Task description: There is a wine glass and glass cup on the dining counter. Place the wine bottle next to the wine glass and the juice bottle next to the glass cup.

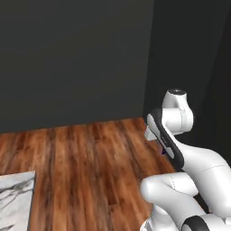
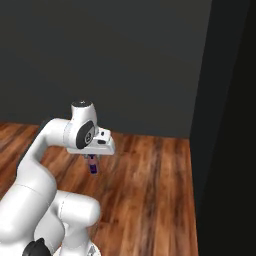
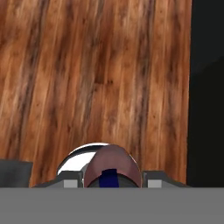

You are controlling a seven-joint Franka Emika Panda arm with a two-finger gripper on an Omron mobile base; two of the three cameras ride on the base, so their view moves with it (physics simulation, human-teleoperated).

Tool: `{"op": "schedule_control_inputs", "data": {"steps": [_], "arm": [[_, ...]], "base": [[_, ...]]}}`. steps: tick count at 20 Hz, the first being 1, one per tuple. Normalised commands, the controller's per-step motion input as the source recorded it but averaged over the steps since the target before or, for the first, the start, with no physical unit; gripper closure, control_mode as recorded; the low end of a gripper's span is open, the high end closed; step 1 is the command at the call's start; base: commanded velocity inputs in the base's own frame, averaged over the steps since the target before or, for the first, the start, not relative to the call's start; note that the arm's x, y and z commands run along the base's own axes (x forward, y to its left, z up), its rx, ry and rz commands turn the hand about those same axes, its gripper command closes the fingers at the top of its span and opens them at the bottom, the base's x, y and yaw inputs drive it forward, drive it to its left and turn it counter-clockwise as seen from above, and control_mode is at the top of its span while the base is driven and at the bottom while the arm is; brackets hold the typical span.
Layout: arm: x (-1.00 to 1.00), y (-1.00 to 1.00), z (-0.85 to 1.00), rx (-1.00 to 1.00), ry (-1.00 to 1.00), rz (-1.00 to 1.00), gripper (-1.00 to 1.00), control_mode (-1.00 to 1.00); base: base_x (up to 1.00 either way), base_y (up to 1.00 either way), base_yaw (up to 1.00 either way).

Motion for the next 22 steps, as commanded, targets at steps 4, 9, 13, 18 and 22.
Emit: {"op": "schedule_control_inputs", "data": {"steps": [4,9,13,18,22], "arm": [[0.0,0.0,0.0,0.0,0.0,0.0,1.0,1.0],[0.0,0.0,0.0,0.0,0.0,0.0,1.0,1.0],[0.0,0.0,0.0,0.0,0.0,0.0,1.0,1.0],[0.0,0.0,0.0,0.0,0.0,0.0,1.0,1.0],[0.0,0.0,0.0,0.0,0.0,0.0,1.0,1.0]], "base": [[0.84,-0.12,0.3],[0.81,-0.09,0.37],[0.8,-0.09,0.4],[0.78,-0.08,0.43],[0.74,-0.08,0.49]]}}
